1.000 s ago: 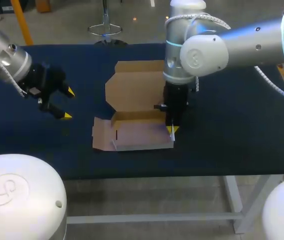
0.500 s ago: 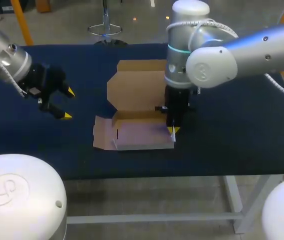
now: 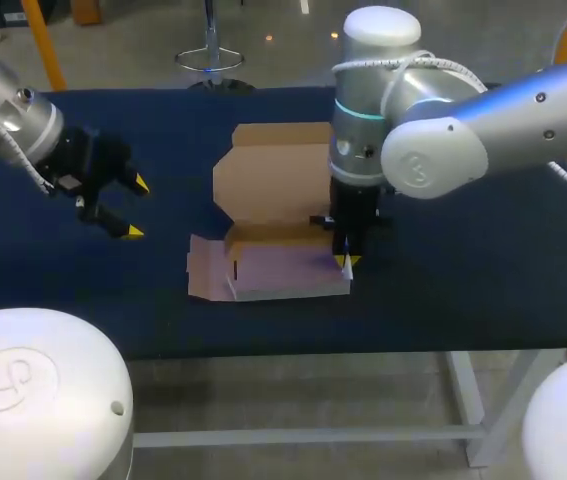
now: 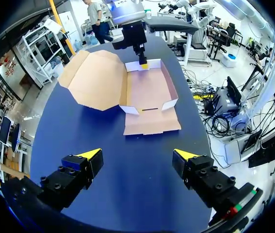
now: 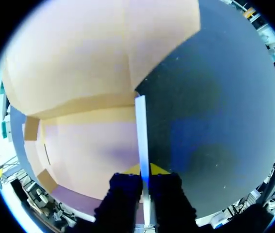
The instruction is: Assemble the packaging by folding the flat box into shape, placing the metal phone stand inside, and closing the box properly
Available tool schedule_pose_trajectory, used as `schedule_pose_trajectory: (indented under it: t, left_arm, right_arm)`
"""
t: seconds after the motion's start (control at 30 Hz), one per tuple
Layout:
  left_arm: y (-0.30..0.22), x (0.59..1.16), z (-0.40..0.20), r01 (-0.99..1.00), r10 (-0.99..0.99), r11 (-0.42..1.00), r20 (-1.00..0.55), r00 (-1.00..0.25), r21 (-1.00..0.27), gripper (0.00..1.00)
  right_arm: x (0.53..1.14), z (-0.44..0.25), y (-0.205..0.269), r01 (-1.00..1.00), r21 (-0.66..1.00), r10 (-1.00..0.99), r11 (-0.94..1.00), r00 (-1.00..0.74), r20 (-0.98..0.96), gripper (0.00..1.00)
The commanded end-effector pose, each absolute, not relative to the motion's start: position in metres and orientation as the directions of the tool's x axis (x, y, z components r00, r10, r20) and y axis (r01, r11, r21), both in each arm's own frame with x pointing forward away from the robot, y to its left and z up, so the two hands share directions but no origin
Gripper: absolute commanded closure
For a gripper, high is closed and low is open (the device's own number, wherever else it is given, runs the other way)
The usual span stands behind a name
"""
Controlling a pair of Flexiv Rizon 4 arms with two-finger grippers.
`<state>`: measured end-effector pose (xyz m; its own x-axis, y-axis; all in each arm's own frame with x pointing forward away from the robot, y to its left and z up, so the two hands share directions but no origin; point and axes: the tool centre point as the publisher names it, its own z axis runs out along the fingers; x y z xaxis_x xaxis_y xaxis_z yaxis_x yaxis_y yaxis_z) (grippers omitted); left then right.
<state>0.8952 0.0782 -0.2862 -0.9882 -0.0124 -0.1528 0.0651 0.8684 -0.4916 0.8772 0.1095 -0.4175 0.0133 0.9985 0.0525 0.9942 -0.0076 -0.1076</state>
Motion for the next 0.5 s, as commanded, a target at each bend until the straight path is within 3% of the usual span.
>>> schedule_pose_trajectory:
  t: [0.03,0.5]
  left_arm:
    - [0.0778,0.8954,-0.2856,0.064,-0.012,0.871,-0.150,-0.989,-0.488,0.00]
    - [0.0778,0.8954,-0.2856,0.064,-0.012,0.871,-0.150,-0.989,-0.488,0.00]
  right_arm:
    - [0.8737,-0.4186,0.1092,0.997,-0.073,0.999,-0.016,0.019,0.045,0.90]
    - [0.8722,-0.4199,0.1126,1.000,-0.013,0.999,-0.019,0.019,0.041,0.90]
